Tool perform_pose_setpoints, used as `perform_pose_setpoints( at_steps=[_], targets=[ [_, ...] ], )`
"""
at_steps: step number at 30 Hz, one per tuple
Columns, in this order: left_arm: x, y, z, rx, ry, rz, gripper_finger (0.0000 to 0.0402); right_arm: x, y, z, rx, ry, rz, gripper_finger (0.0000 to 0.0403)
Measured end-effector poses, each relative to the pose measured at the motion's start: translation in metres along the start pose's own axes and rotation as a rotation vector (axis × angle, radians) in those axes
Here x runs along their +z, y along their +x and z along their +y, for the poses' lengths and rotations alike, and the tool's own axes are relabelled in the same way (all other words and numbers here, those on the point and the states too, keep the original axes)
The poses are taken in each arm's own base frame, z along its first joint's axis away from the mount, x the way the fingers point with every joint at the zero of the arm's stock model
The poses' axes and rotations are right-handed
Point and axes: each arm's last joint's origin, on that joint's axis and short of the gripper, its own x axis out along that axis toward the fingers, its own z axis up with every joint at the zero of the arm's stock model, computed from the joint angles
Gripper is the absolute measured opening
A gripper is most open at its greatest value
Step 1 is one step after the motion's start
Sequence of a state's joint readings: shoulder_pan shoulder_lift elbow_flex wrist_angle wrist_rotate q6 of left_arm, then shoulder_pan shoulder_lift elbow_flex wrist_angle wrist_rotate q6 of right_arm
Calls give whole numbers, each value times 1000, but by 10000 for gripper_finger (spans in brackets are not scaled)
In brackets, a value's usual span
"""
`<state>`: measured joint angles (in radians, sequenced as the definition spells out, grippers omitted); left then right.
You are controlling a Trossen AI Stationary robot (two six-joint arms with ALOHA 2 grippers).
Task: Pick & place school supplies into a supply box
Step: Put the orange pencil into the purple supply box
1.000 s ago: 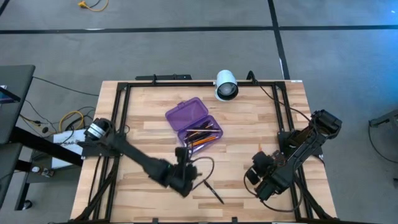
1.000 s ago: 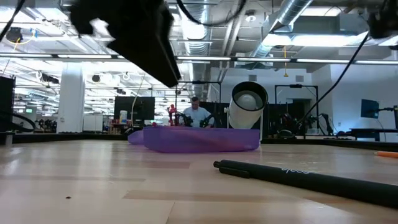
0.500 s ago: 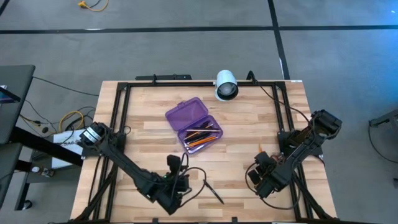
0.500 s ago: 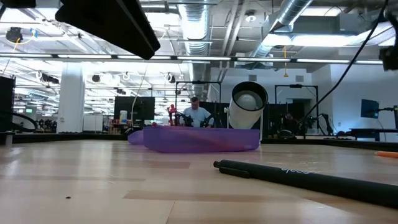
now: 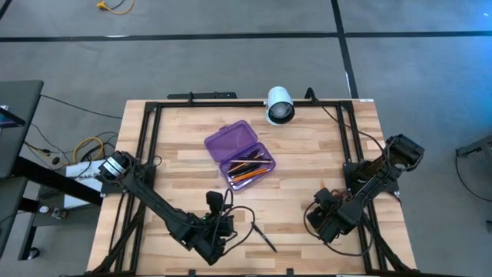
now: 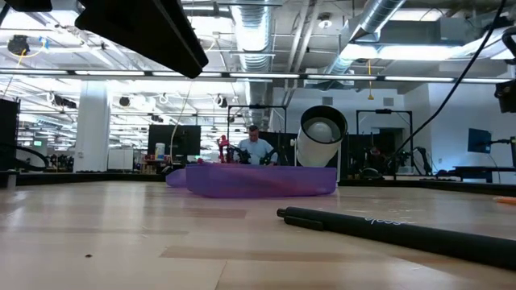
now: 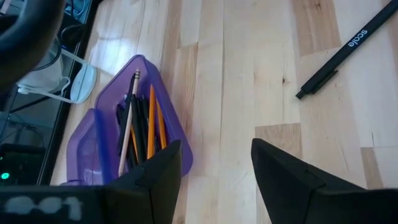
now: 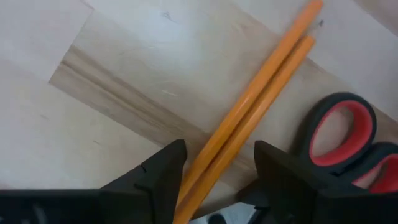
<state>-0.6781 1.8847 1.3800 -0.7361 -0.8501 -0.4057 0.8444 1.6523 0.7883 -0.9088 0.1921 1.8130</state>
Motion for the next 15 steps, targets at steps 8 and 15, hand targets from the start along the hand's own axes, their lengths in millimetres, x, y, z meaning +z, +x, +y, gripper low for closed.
perform_pose_setpoints(
  at_steps=[8, 15],
  targets=[
    [-1, 0, 0, 2, 9, 9, 184, 5, 1, 4, 26, -85, -13, 182],
    [-1, 0, 0, -8, 9, 14, 184, 7, 2, 10, 81, -121, -19, 154]
  ],
)
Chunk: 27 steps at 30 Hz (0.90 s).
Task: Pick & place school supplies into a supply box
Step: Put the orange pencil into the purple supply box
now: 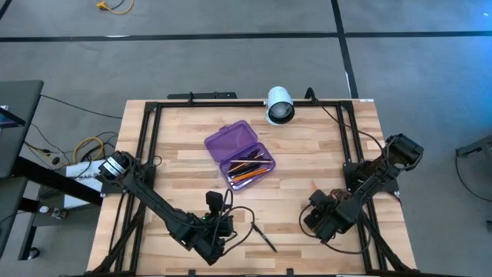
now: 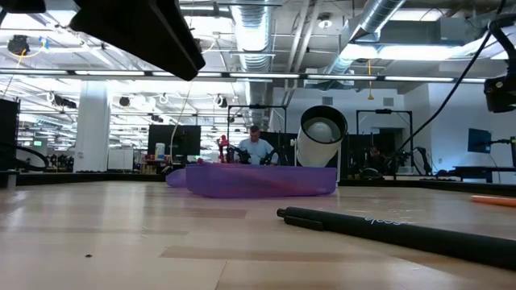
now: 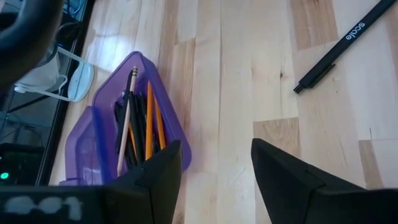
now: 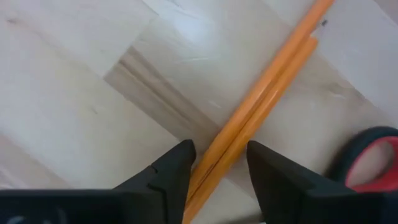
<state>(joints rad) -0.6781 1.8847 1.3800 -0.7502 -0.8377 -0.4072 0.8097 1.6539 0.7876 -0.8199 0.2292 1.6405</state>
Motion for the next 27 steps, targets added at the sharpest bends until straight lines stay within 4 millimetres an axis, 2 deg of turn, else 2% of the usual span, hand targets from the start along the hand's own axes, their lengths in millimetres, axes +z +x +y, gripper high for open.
perform_pose_setpoints(
  at_steps=[6, 11, 19, 27],
  targets=[
    [0, 0, 0, -3, 1, 2, 184, 2, 1, 5, 50, -79, -48, 131],
    [0, 0, 0, -3, 2, 3, 185, 11, 2, 13, 115, -170, -90, 118],
    [0, 0, 0, -9, -14, 5, 185, 40, 7, 25, 209, -286, -128, 111],
    [-3, 0, 0, -19, -28, 31, 185, 72, 3, 48, 426, -431, -295, 111]
  ],
)
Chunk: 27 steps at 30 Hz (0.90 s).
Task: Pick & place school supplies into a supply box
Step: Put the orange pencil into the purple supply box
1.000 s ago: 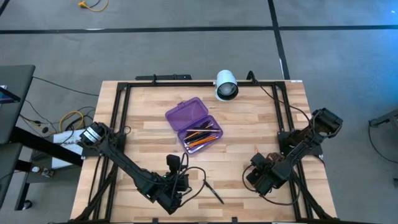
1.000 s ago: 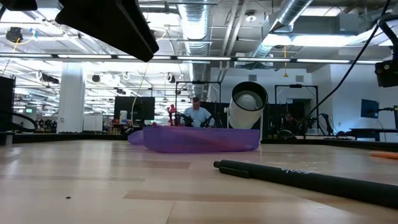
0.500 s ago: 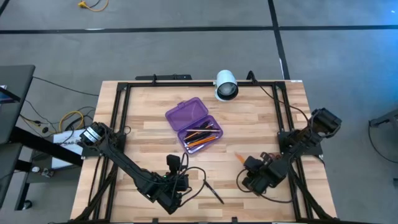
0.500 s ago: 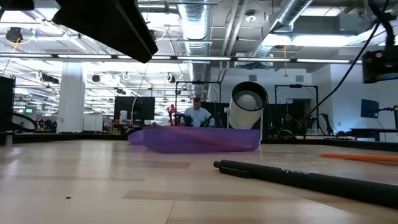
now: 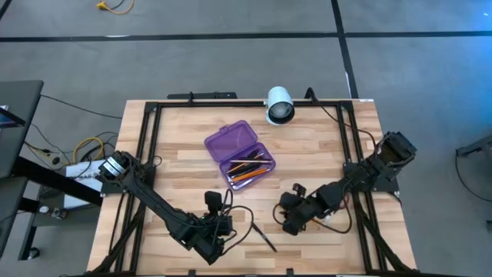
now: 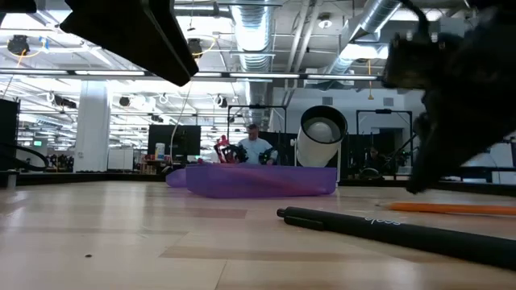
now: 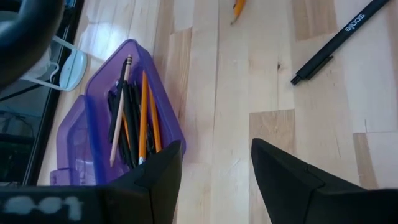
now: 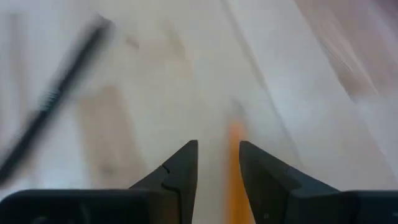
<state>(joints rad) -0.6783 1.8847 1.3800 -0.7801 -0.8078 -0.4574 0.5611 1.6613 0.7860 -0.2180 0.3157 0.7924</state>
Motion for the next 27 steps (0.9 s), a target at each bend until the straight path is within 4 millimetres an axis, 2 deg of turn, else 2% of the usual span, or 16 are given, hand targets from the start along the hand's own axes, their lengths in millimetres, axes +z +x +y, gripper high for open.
perform_pose_setpoints(
  at_steps=[5, 9, 13, 19, 27],
  targets=[
    [-2, 0, 1, 5, -6, 15, 185, 5, 2, -6, -19, -45, -1, 111],
    [-3, 0, 1, -9, -6, 28, 185, -5, 0, -11, -91, -32, 77, 111],
    [-3, 0, 1, -7, -3, 31, 185, -14, -4, -9, -136, -39, 84, 111],
    [-3, 0, 1, -4, -9, 31, 185, -17, -9, -3, -152, -71, 88, 111],
    [-7, 3, 1, -1, -15, 42, 185, -28, -15, -8, -242, -47, 182, 111]
  ],
)
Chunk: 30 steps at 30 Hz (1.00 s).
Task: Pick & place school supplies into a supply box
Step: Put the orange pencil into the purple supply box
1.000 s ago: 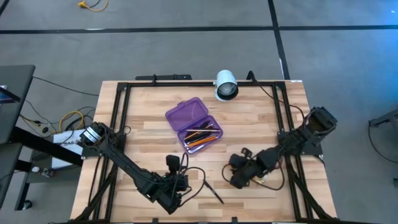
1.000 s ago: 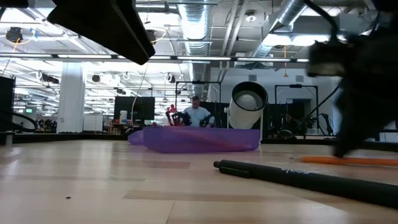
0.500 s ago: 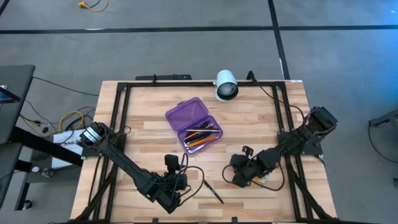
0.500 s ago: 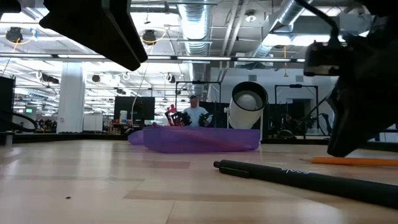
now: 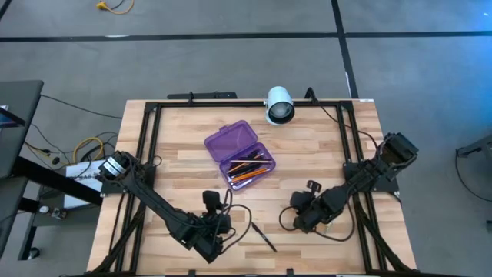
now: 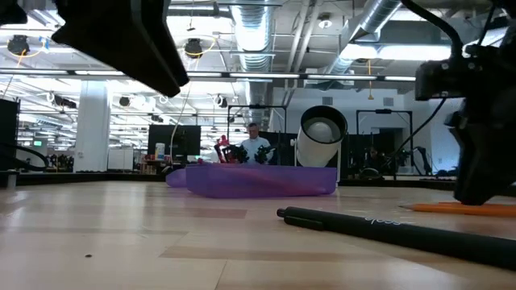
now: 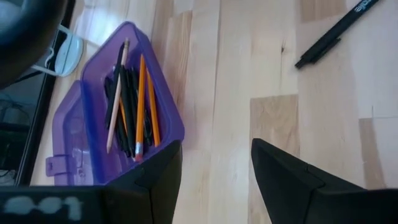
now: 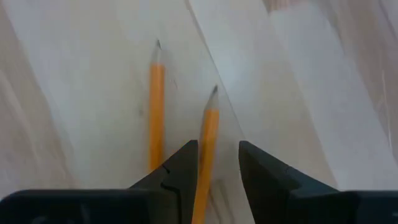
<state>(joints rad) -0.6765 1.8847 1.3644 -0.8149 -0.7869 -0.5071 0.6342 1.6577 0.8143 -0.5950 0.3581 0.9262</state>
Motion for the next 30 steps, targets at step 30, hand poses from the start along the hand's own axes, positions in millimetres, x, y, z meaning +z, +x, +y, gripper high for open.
perform_pose_setpoints(
  at_steps=[30],
  targets=[
    [-7, 5, 0, -2, -26, 26, 184, -36, -14, 5, 13, 52, 303, 111]
  ],
)
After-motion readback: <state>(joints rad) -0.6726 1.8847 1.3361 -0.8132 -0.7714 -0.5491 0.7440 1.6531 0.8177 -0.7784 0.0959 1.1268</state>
